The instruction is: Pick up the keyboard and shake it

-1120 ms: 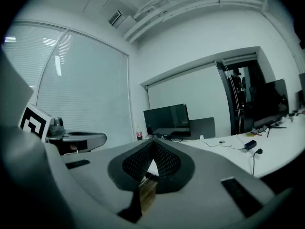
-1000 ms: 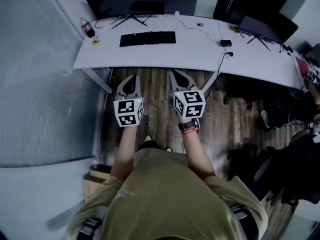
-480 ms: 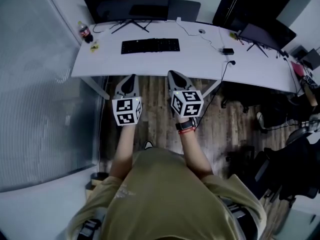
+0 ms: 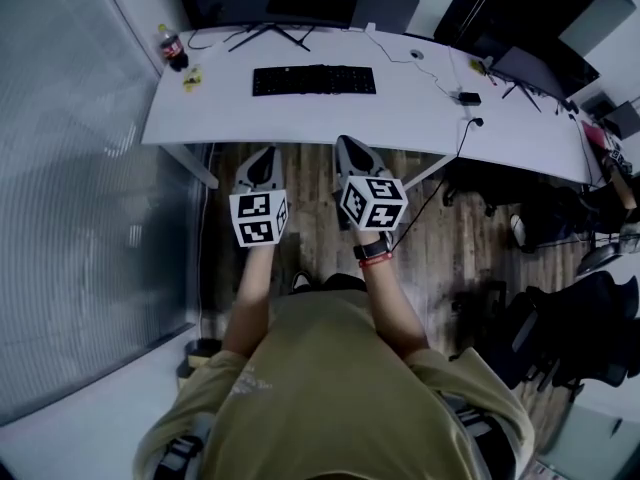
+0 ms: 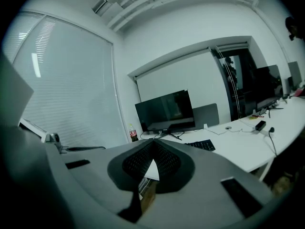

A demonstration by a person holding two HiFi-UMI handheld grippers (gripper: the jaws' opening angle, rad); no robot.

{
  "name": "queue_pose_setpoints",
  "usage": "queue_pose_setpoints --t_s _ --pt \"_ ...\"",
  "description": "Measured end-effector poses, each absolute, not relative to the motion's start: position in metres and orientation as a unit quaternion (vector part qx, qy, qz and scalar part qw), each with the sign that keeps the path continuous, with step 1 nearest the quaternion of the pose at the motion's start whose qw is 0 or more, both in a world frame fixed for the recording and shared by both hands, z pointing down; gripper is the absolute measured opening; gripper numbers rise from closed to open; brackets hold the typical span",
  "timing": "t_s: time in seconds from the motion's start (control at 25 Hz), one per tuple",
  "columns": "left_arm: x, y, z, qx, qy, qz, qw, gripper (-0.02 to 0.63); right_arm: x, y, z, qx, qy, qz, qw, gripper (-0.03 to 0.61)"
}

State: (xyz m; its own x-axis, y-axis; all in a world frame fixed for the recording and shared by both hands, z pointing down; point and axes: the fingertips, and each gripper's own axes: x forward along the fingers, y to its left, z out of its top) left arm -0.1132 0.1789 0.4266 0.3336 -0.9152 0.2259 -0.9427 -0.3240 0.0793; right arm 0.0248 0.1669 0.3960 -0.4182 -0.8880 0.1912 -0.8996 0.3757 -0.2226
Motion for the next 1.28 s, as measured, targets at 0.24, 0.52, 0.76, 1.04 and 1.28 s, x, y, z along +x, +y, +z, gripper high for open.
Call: queue_pose_setpoints --t_s 0.24,0.52,0.76,1.04,1.28 --pt "-0.123 0.168 0.452 0.816 -0.560 0.078 0.120 0.019 0.008 0.152 0.422 0.539 -0.822 0.181 0.042 0.018" --pt "-0.120 0.122 0.473 0.815 -0.554 0.087 0.150 0.020 0.009 0.105 0.455 0.541 -0.812 0.209 0.063 0.018" --pt "-0.131 0.057 0.472 0.808 -0.564 0.101 0.137 0.020 -0.010 0.019 0.456 0.516 -0.829 0.208 0.057 0.018" --pt "-0.163 -0.033 0.434 0.789 -0.598 0.092 0.108 0.020 -0.023 -0.076 0.417 0.500 -0.848 0.166 0.059 0.018" --pt "-0.160 -0.103 0.423 0.782 -0.607 0.096 0.101 0.020 -0.010 -0.147 0.405 0.493 -0.853 0.161 0.066 0.018"
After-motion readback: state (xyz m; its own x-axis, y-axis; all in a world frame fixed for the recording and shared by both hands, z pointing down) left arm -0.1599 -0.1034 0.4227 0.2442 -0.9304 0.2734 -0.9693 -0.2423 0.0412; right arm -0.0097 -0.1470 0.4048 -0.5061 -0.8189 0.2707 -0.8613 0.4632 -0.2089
